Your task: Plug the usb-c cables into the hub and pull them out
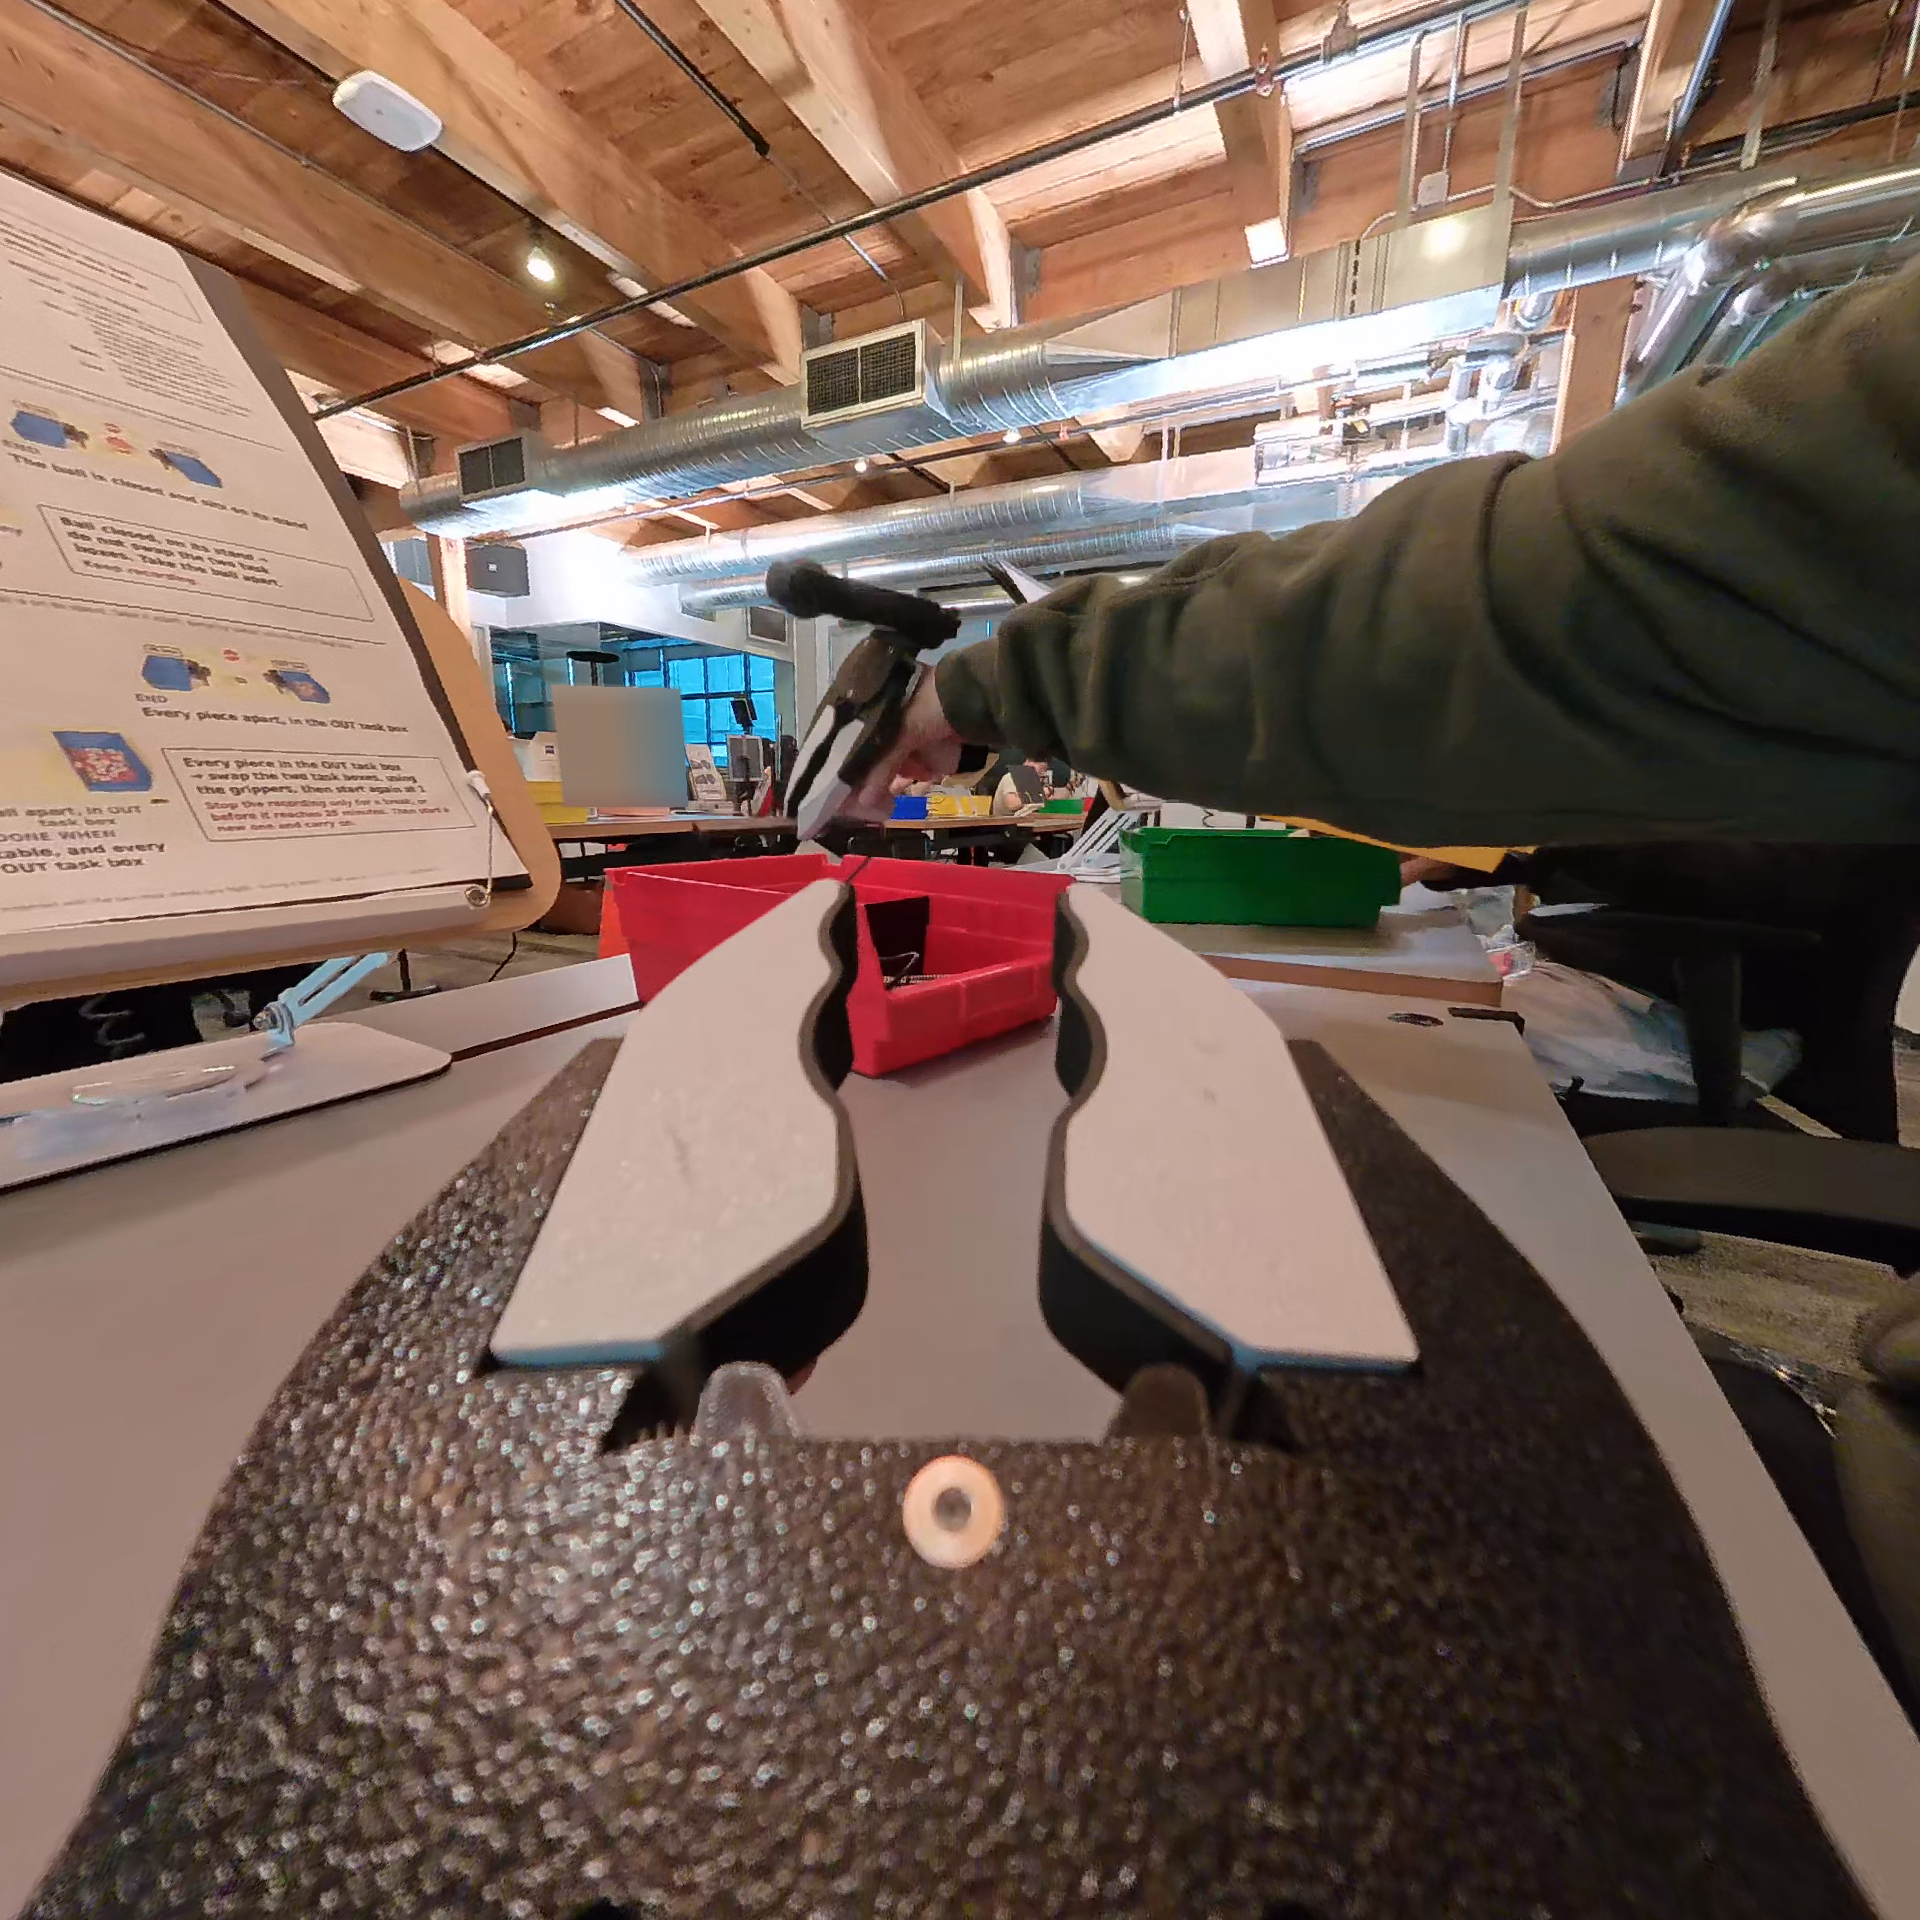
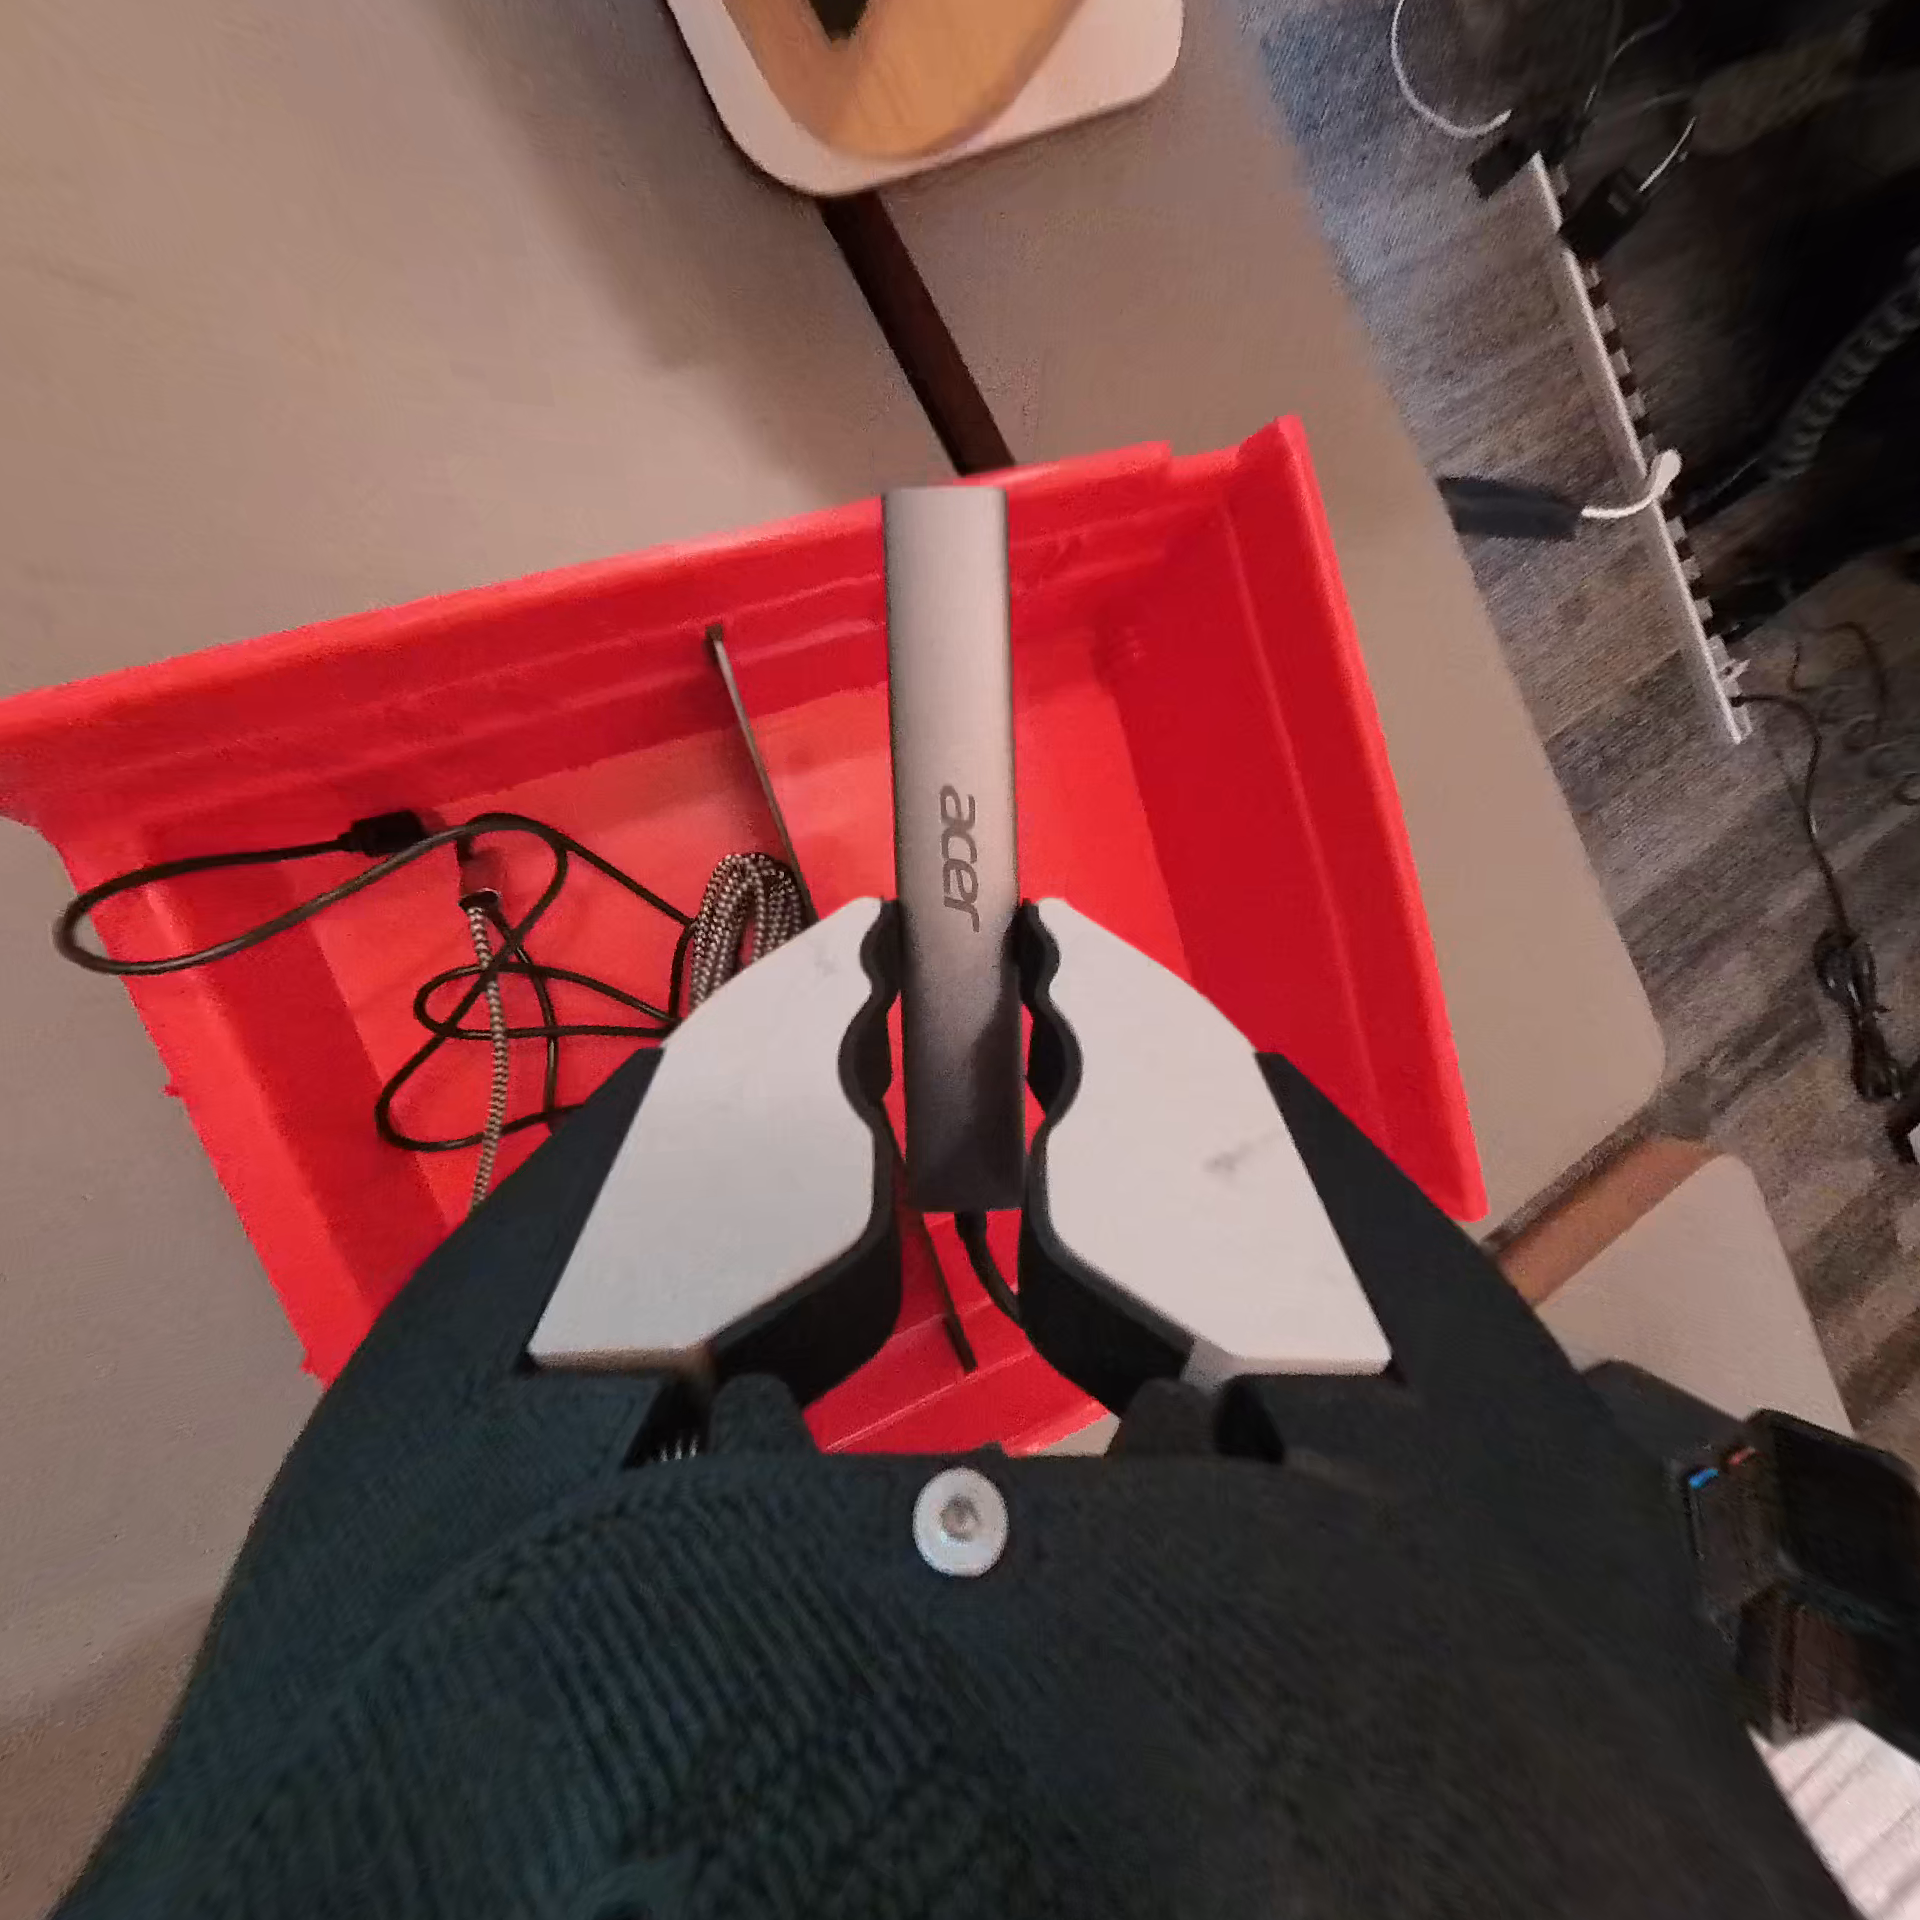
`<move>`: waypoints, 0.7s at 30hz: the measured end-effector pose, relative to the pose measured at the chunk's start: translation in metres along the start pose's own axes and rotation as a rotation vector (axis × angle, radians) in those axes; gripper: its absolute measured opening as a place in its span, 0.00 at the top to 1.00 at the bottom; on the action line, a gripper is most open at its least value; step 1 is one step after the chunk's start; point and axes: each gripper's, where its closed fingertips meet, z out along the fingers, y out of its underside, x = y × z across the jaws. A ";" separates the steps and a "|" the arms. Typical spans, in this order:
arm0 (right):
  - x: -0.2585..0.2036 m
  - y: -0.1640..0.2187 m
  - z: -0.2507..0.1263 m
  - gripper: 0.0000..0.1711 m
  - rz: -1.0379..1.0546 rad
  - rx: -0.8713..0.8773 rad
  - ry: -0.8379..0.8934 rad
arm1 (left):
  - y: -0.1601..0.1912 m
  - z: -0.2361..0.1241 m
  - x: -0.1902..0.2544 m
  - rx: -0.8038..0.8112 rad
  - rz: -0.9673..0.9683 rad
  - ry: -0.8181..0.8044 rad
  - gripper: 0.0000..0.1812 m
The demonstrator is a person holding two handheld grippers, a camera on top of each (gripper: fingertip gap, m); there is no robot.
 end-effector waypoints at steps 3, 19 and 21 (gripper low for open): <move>0.010 0.014 0.018 0.87 0.043 -0.054 0.055 | 0.001 0.001 0.001 -0.009 0.002 0.004 0.81; -0.089 -0.108 -0.029 0.77 0.111 0.456 0.158 | 0.001 0.000 -0.009 -0.007 -0.032 -0.051 0.78; -0.153 -0.129 -0.028 0.76 0.125 0.625 0.061 | 0.005 0.000 -0.015 -0.059 -0.053 -0.086 0.77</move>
